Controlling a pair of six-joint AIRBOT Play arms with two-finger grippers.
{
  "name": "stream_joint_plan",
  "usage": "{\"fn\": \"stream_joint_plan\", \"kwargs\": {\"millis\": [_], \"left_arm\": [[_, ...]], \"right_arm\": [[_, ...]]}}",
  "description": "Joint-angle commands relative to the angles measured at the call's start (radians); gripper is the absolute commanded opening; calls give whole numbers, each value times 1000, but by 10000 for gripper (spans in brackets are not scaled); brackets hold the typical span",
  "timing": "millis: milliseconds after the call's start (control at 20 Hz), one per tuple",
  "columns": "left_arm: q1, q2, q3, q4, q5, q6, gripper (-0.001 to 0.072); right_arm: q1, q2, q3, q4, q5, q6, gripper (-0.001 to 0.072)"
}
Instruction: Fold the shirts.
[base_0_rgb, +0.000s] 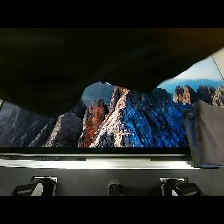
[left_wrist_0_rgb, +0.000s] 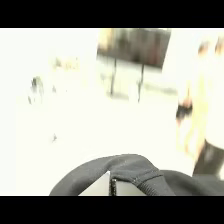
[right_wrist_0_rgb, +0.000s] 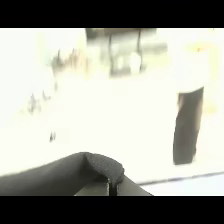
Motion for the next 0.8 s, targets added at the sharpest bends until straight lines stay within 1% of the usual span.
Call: {"fn": "stream_joint_plan", "kwargs": {"millis": [0,100,200,250,300,350,400,450,500,550,600,650,700,750], "left_arm": [[44,31,87,29,5,-35,23],[44,26,85,81,-30,-35,23],[44,13,69,132,-113,-32,24],[44,7,43,143,-162,-27,24],[44,3,1,146,-195,-18,24],[44,-1,-66,146,-213,-2,24],[44,-4,-147,145,-214,-1,24],[44,-11,-251,145,-213,-1,24],[44,-20,-361,145,-212,-1,24],[44,-34,-491,136,-197,-1,24],[44,-52,-615,106,-160,-1,24],[40,-79,-734,55,-95,0,24],[27,-116,-830,11,-11,10,24],[11,-163,-891,-25,66,23,25]], "right_arm": [[1,48,50,-94,54,55,47],[1,43,50,-94,105,33,47],[1,21,49,-93,227,-19,47],[1,-5,48,-92,338,-39,47],[1,-44,48,-75,488,-47,49],[1,-85,29,-58,606,-78,48],[1,-122,-17,-34,697,-95,49],[1,-147,-106,19,738,-98,49],[1,-158,-225,85,717,-101,48],[1,-163,-353,144,658,-96,48],[0,-169,-487,189,559,-71,48],[0,-183,-618,227,424,-33,48],[0,-212,-713,249,306,-2,47],[0,-263,-777,251,199,52,47]]}}
